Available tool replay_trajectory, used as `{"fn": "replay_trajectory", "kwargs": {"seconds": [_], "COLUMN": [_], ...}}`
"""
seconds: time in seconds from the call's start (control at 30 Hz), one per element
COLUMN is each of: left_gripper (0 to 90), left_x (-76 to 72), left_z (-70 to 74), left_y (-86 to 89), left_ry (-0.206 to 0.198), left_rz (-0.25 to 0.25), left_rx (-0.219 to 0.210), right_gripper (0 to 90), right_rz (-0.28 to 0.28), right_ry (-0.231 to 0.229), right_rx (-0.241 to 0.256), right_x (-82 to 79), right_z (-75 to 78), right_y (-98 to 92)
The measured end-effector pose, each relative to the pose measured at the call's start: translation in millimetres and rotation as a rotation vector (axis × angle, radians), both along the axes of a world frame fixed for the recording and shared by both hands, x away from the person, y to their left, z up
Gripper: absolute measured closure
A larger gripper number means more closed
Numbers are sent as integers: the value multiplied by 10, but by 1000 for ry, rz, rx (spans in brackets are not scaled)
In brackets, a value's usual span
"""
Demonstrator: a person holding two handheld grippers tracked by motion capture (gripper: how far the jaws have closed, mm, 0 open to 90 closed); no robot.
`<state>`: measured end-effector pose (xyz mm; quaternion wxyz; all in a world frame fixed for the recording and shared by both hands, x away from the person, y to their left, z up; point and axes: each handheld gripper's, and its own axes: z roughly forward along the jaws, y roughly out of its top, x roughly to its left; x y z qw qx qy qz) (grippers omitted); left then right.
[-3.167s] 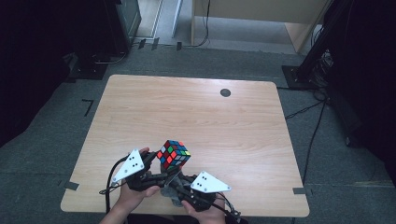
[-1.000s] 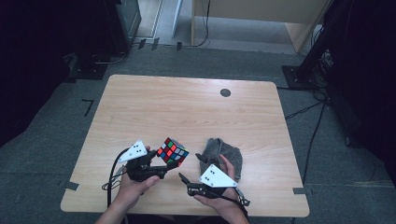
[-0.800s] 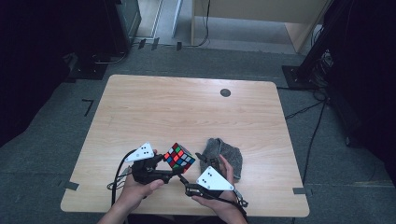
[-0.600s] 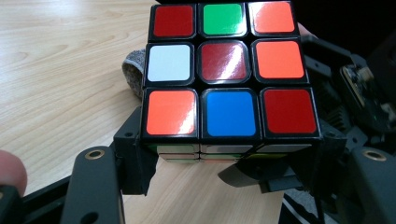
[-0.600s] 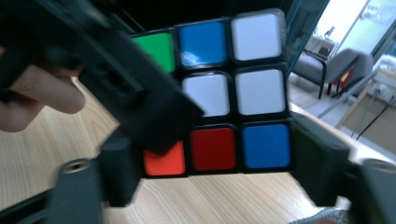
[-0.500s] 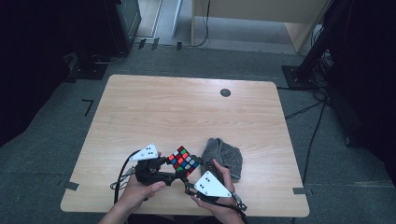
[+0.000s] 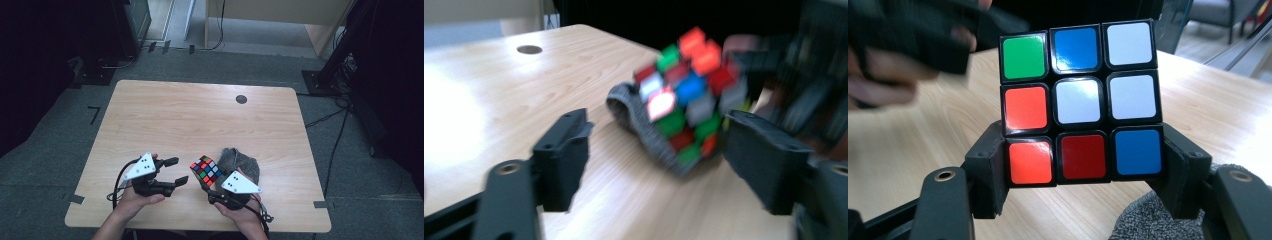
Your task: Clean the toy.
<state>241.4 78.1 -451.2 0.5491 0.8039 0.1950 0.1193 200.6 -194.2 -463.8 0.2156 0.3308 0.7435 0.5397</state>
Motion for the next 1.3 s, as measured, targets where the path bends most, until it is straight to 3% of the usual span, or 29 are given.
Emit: {"fn": "replay_trajectory", "kwargs": {"seconds": [0.07,0.17,0.33,0.4,0.6,0.7,0.87,0.93,1.07,1.23,1.3], "left_gripper": [280,254,228,232,227,290,320,323,326,326,326], "left_x": [-67,-139,-234,-270,-319,-358,-368,-373,-318,-180,-125], "left_z": [-33,-68,-118,-129,-166,-180,-171,-161,-154,-143,-142], "left_y": [-73,-169,-284,-323,-385,-404,-418,-418,-369,-209,-147], "left_ry": [-76,-132,-227,-286,-356,-392,-373,-363,-320,-238,-209], "left_rz": [-14,-28,-38,-14,15,6,9,3,14,69,83], "left_rx": [76,119,185,226,264,279,283,283,273,215,199], "right_gripper": [341,340,340,340,340,340,337,310,194,178,155], "right_rz": [9,36,54,58,84,94,114,132,164,95,46], "right_ry": [48,126,202,227,336,395,491,496,439,339,271], "right_rx": [49,112,127,120,137,158,239,248,202,232,200], "right_x": [3,2,-15,-18,-2,19,83,103,105,107,104], "right_z": [61,142,181,173,142,112,70,63,100,198,226], "right_y": [-44,-75,-16,22,110,139,83,70,41,-171,-256]}}
